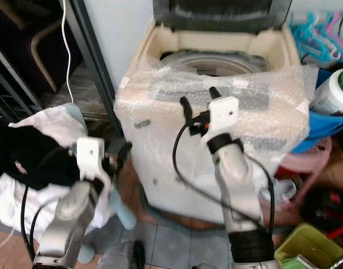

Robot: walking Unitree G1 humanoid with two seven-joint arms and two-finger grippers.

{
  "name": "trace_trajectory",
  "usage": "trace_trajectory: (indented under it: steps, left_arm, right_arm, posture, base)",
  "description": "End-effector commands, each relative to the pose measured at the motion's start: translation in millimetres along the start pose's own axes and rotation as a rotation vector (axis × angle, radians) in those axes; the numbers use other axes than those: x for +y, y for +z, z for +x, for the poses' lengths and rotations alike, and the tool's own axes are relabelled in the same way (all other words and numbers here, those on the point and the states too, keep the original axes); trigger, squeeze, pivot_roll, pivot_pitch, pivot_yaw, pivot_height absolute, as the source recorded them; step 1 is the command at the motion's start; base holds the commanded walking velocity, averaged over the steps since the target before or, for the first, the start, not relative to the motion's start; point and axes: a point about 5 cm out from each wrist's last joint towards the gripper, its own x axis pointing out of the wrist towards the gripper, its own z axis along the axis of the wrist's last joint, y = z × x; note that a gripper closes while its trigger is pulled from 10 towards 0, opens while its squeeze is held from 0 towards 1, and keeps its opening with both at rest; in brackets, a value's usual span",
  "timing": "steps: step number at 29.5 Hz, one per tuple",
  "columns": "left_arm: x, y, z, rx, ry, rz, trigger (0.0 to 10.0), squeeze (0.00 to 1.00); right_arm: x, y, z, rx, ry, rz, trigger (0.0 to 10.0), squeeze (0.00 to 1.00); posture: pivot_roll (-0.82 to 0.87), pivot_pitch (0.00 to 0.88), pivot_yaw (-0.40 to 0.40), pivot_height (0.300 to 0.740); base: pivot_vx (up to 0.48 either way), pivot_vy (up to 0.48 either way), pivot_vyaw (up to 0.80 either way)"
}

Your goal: Clothes washing

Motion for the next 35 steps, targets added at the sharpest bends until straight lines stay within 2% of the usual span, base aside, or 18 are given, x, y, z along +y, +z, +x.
trace_trajectory:
  steps: [1,5,6,7,10,14,16,24,32,35]
  left_arm:
    - [4.7,8.5,2.4,-0.039,0.035,0.016,10.0,0.00]
    - [3.5,9.0,2.6,-0.042,0.029,0.008,10.0,0.00]
    - [2.8,9.4,2.4,-0.043,0.026,0.005,10.0,0.00]
    - [2.8,9.7,2.5,-0.044,0.026,0.007,10.0,0.00]
    - [4.2,8.6,2.7,-0.036,0.045,0.007,10.0,0.00]
    - [4.4,8.3,3.0,-0.032,0.050,0.016,10.0,0.00]
    - [4.3,8.2,2.9,-0.033,0.049,0.015,10.0,0.00]
    - [3.2,8.2,3.7,-0.035,0.048,0.024,10.0,0.00]
    - [2.4,11.3,4.0,-0.062,0.054,0.048,10.0,0.00]
    - [3.1,12.6,4.2,-0.074,0.071,0.058,10.0,0.00]
  right_arm:
    - [-3.8,11.5,-2.4,-0.039,-0.062,-0.054,10.0,0.70]
    - [-5.4,14.0,-3.1,-0.048,-0.064,-0.080,10.0,0.68]
    - [-5.8,14.4,-3.1,-0.046,-0.063,-0.076,10.0,0.15]
    - [-4.3,15.5,-2.9,-0.042,-0.054,-0.066,10.0,0.00]
    - [4.1,17.4,-1.7,-0.044,0.008,-0.067,10.0,0.00]
    - [13.7,18.3,0.2,-0.040,0.077,-0.073,10.0,0.00]
    - [17.7,18.7,1.0,-0.041,0.099,-0.042,10.0,0.00]
    - [21.9,21.1,2.7,-0.040,0.138,-0.012,10.0,0.00]
    - [28.2,22.2,1.6,-0.030,0.196,0.035,10.0,0.00]
    - [31.1,19.2,1.6,-0.007,0.215,0.048,10.0,0.00]
  posture:
    - [-0.06,0.069,0.059,0.740]
    - [-0.06,0.067,0.058,0.740]
    - [-0.06,0.066,0.058,0.740]
    - [-0.05,0.067,0.057,0.740]
    - [-0.05,0.067,0.056,0.740]
    - [-0.05,0.069,0.054,0.740]
    - [-0.05,0.071,0.052,0.740]
    - [-0.05,0.079,0.051,0.740]
    - [-0.05,0.083,0.051,0.740]
    - [-0.04,0.084,0.049,0.740]
  base:
    - [0.000,0.000,0.00]
    - [0.000,0.000,0.00]
    - [0.000,0.000,0.00]
    - [0.000,0.000,0.00]
    - [0.000,0.000,0.00]
    - [0.000,0.373,0.80]
    - [0.000,0.450,0.80]
    - [0.000,0.431,0.80]
    - [0.000,0.000,0.80]
    - [0.000,0.000,0.00]
